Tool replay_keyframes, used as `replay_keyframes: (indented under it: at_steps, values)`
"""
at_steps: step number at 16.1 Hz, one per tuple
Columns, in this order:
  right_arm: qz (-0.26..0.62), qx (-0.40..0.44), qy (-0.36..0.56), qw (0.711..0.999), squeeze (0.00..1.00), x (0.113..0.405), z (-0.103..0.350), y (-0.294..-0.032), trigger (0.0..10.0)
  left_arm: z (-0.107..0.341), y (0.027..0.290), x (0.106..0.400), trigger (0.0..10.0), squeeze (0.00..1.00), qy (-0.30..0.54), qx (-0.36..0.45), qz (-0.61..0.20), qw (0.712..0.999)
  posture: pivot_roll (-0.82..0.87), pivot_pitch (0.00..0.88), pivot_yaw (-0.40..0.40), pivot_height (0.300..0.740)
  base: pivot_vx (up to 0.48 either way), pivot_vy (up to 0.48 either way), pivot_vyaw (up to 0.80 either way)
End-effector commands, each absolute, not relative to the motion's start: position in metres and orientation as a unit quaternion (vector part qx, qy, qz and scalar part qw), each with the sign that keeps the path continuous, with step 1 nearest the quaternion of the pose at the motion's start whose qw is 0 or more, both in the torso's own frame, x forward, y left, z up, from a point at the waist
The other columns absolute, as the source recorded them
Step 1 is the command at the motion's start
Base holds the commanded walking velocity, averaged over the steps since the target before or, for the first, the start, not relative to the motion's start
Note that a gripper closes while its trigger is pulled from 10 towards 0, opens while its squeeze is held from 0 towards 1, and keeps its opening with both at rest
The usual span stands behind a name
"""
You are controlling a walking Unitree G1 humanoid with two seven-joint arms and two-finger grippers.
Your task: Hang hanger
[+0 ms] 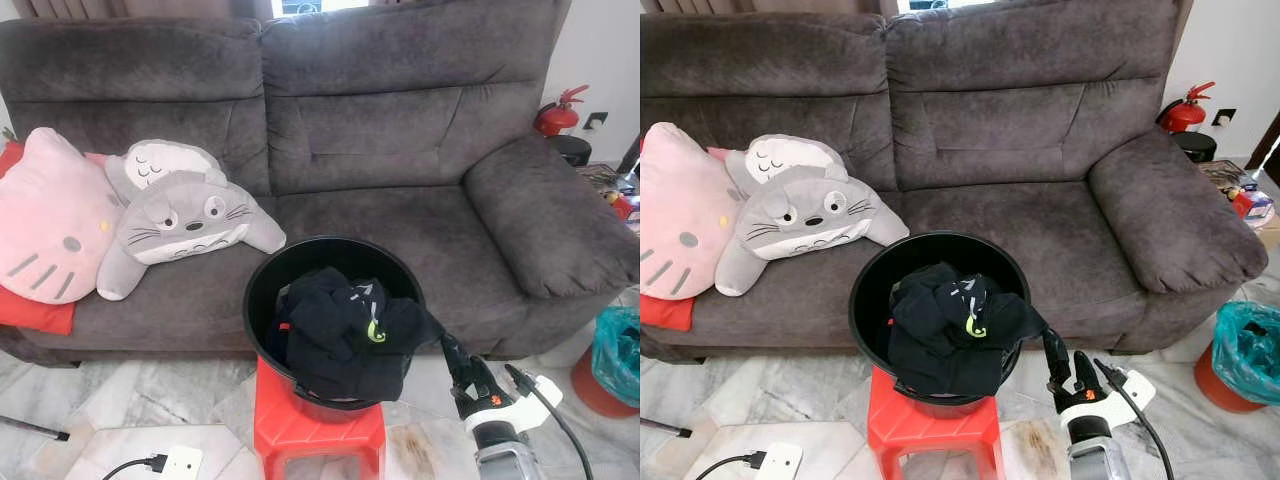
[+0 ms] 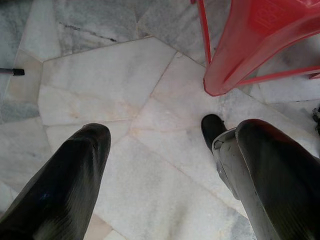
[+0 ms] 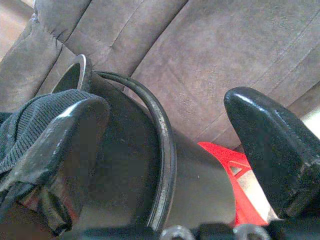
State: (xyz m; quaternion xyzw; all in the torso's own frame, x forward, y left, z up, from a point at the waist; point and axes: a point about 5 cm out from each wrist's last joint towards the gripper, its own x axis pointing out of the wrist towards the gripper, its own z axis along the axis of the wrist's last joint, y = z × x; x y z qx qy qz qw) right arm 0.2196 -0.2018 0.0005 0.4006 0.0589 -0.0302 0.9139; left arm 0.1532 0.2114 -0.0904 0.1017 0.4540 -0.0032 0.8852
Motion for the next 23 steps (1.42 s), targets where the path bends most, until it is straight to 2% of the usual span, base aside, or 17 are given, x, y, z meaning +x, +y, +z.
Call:
replay_keyframes:
  at_steps: [1, 7, 12, 16, 18, 20, 21, 23]
  values:
    - [-0.031, 0.4, 0.058, 0.914, 0.0, 0.221, 0.0, -0.202, 10.0, -0.092, 0.215, 0.147, 10.0, 0.0, 0.465, 0.112, -0.005, 0.878, -0.2, 0.0, 0.065, 0.74, 0.0, 0.0, 0.0]
    - [-0.005, 0.38, 0.063, 0.923, 0.0, 0.224, 0.004, -0.197, 10.0, -0.093, 0.215, 0.147, 10.0, 0.0, 0.466, 0.112, -0.005, 0.878, -0.2, 0.0, 0.064, 0.74, 0.0, 0.0, 0.0]
    - [0.019, 0.308, 0.108, 0.945, 0.0, 0.222, -0.003, -0.188, 10.0, -0.093, 0.215, 0.147, 10.0, 0.0, 0.467, 0.112, -0.007, 0.877, -0.2, 0.0, 0.066, 0.74, 0.0, 0.0, 0.0]
    - [0.033, 0.278, 0.093, 0.956, 0.0, 0.219, 0.005, -0.181, 10.0, -0.092, 0.215, 0.147, 10.0, 0.0, 0.465, 0.112, -0.007, 0.878, -0.2, 0.0, 0.066, 0.74, 0.0, 0.0, 0.0]
    - [-0.008, 0.227, 0.077, 0.971, 0.0, 0.208, 0.01, -0.188, 10.0, -0.092, 0.215, 0.147, 10.0, 0.0, 0.465, 0.11, -0.008, 0.879, -0.2, 0.0, 0.065, 0.74, 0.0, 0.0, 0.0]
    - [-0.12, 0.18, 0.047, 0.975, 0.0, 0.19, 0.019, -0.213, 10.0, -0.093, 0.214, 0.147, 10.0, 0.0, 0.465, 0.109, -0.009, 0.879, -0.21, 0.0, 0.066, 0.74, 0.0, 0.0, 0.0]
    - [-0.142, 0.163, 0.038, 0.976, 0.0, 0.186, 0.024, -0.218, 10.0, -0.093, 0.214, 0.147, 10.0, 0.0, 0.465, 0.109, -0.01, 0.879, -0.22, 0.0, 0.067, 0.74, 0.0, 0.0, 0.0]
    - [-0.177, 0.061, 0.011, 0.982, 0.0, 0.18, 0.048, -0.23, 10.0, -0.093, 0.213, 0.148, 10.0, 0.0, 0.465, 0.109, -0.012, 0.879, -0.22, 0.0, 0.069, 0.74, 0.0, 0.0, 0.0]
